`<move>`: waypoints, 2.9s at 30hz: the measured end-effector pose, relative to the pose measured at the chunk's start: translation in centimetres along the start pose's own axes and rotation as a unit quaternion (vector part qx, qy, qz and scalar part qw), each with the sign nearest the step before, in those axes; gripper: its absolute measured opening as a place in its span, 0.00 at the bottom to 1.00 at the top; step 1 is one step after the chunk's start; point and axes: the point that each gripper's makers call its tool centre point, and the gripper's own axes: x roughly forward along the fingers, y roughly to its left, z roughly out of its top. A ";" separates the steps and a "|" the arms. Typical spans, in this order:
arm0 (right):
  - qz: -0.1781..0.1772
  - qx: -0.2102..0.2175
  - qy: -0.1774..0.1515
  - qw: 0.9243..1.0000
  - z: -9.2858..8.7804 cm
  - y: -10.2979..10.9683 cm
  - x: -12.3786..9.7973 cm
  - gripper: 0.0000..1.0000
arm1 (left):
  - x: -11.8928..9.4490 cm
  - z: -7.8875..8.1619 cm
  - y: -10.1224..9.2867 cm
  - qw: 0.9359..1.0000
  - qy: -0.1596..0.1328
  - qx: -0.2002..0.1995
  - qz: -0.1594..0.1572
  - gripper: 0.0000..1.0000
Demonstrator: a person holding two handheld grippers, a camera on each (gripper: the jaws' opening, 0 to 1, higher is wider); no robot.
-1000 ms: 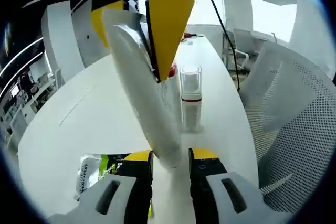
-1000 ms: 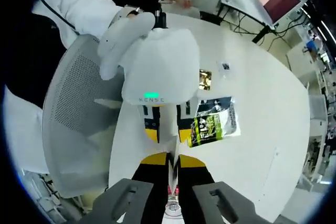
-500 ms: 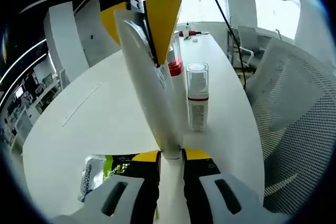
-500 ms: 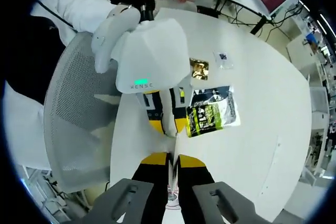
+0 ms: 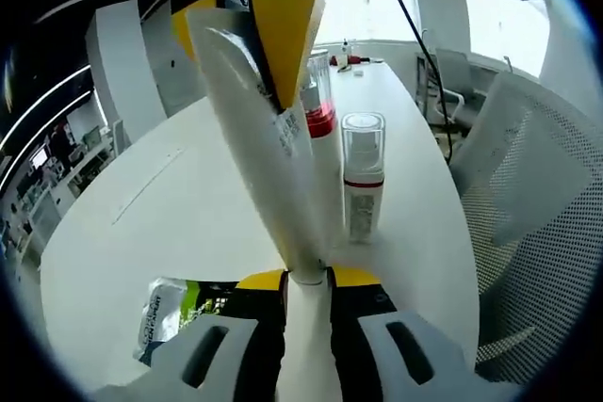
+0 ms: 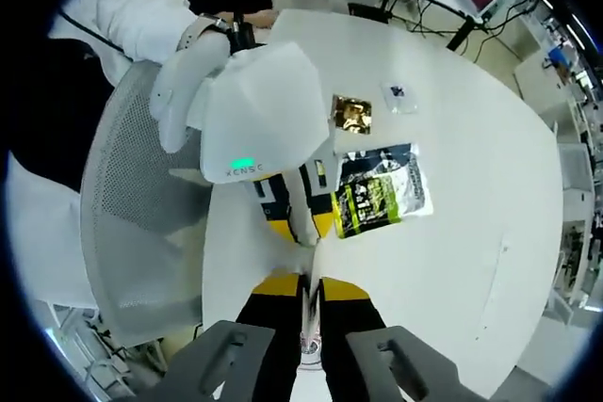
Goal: Arrange the skincare products in the storage area until every visible bottle or jar stands upright without overlapping.
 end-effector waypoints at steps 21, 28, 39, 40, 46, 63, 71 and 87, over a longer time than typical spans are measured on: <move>-0.007 -0.024 -0.016 1.000 -0.4 -0.3 -0.5 0.06 | 0.4 -0.5 -0.1 1.000 0.013 0.009 0.002 0.13; -0.010 -0.015 -0.046 0.999 -0.5 -0.2 -1.8 0.10 | 0.6 -0.7 0.0 1.000 0.019 0.023 0.003 0.12; -0.043 0.031 -0.071 0.996 -5.2 -0.4 -4.9 0.14 | 0.7 -1.0 0.1 0.999 0.026 0.031 0.004 0.11; -0.051 0.043 -0.070 0.995 -6.0 -0.6 -5.0 0.14 | 0.7 -1.0 0.0 0.999 0.026 0.030 0.004 0.11; -0.057 0.072 -0.063 0.994 -8.9 0.0 -4.5 0.14 | 0.7 -1.1 0.0 0.999 0.026 0.026 0.004 0.11; -0.053 0.130 -0.059 0.988 -12.5 0.2 0.4 0.19 | -1.4 -2.1 1.1 0.999 0.049 0.020 0.013 0.14; -0.061 0.154 -0.046 0.985 -14.8 -0.8 2.1 0.25 | -2.1 -2.8 1.3 0.997 0.072 0.026 0.017 0.18; -0.085 0.191 -0.048 0.977 -16.7 -1.6 6.3 0.30 | -3.5 -4.2 2.7 0.994 0.099 0.005 0.037 0.24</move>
